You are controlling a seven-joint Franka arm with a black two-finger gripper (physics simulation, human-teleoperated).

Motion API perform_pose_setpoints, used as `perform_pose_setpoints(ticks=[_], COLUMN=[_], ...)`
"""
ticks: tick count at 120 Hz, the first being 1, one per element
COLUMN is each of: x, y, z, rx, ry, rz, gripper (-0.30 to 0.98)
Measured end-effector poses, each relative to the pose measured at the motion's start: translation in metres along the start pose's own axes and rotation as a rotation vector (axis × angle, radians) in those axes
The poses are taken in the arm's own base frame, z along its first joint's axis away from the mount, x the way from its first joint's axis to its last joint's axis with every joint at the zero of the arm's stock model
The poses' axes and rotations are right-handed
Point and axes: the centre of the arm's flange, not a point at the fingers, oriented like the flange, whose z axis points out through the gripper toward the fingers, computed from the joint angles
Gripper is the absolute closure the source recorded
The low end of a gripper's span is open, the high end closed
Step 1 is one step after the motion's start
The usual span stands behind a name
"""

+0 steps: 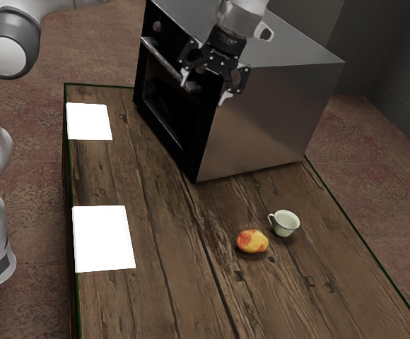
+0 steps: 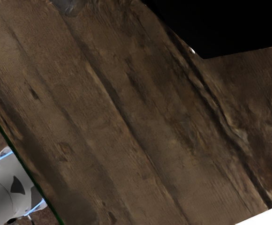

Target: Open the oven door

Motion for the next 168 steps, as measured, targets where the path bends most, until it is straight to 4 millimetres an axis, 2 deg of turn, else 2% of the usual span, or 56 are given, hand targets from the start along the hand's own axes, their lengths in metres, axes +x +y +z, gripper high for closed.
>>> perform_pose_setpoints(ticks=[18, 24, 34, 40, 44, 51, 55, 59, 64, 90, 104, 114, 124, 135, 159, 168], x=[0.002, -0.004, -0.03, -0.045, -0.05, -0.049, -0.052, -0.058, -0.06, -0.032, -0.001, 0.018, 0.023, 0.025, 0.066, 0.074], y=[0.01, 0.002, -0.022, -0.041, -0.069, -0.121, -0.144, -0.157, -0.163, -0.157, -0.171, -0.177, -0.189, -0.191, -0.226, -0.232], z=[-0.012, -0.023, -0.047, -0.059, -0.062, -0.049, -0.039, -0.031, -0.027, -0.019, -0.014, 0.007, 0.012, 0.019, 0.023, 0.024], rx=[-0.113, -0.151, -0.209, -0.235, -0.25, -0.275, -0.299, -0.323, -0.357, -0.49, -0.521, -0.533, -0.577, -0.607, -0.641, -0.643], ry=[0.036, 0.042, 0.036, 0.024, 0.005, -0.007, 0.005, 0.023, 0.041, 0.065, 0.077, 0.091, 0.114, 0.138, 0.185, 0.194], rz=[-0.268, -0.339, -0.415, -0.451, -0.482, -0.566, -0.619, -0.661, -0.705, -0.847, -0.889, -0.891, -0.866, -0.822, -0.856, -0.846], gripper=[0.0, 0.0, 0.0, 0.0, 0.0, 0.0, 0.0, 0.0, 0.0, 0.0, 0.0, 0.0, 0.0, 0.0, 0.0, 0.0])
